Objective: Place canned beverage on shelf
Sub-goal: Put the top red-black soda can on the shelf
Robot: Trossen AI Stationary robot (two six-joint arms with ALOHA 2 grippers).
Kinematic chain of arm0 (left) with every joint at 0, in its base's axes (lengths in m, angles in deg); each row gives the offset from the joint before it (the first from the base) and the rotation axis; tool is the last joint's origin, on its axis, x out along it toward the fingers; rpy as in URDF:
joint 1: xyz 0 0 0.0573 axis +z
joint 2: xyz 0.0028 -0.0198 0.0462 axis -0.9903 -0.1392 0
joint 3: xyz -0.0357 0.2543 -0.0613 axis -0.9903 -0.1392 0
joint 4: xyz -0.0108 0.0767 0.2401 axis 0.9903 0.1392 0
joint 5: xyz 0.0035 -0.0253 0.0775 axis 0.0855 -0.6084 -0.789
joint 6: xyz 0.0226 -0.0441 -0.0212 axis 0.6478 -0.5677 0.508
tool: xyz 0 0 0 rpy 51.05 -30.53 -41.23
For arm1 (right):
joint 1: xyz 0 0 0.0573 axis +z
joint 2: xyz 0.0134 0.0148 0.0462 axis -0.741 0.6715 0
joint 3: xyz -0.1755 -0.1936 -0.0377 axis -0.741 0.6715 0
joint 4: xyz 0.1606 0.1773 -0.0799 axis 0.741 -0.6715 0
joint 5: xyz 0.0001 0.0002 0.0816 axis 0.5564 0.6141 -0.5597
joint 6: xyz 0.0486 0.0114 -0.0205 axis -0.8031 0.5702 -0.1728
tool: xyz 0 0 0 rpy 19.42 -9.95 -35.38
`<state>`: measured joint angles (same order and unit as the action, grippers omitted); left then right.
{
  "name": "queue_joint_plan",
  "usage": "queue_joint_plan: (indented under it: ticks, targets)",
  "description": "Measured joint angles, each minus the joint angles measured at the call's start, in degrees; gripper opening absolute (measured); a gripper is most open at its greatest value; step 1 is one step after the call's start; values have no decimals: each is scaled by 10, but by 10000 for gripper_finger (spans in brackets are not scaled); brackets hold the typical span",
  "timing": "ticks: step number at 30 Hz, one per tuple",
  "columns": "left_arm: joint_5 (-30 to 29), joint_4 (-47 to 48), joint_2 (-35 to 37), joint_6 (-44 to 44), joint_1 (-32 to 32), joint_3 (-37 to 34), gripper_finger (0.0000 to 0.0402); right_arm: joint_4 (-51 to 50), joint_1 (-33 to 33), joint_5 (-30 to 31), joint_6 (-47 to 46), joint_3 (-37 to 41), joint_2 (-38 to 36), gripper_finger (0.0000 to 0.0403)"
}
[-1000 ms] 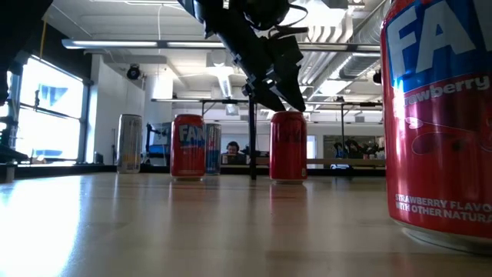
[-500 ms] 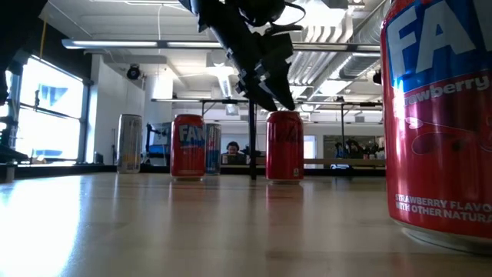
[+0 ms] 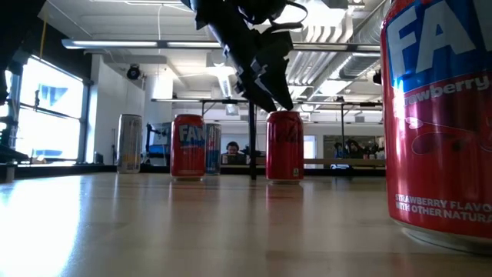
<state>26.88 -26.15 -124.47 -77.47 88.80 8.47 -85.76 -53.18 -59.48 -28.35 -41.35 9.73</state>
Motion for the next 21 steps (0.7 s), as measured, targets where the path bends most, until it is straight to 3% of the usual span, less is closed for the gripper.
queue_joint_plan:
  ticks: [21]
  targets:
    - [13,-71,-7,-16,7,-26,339,0,0,0,0,0,0,0]
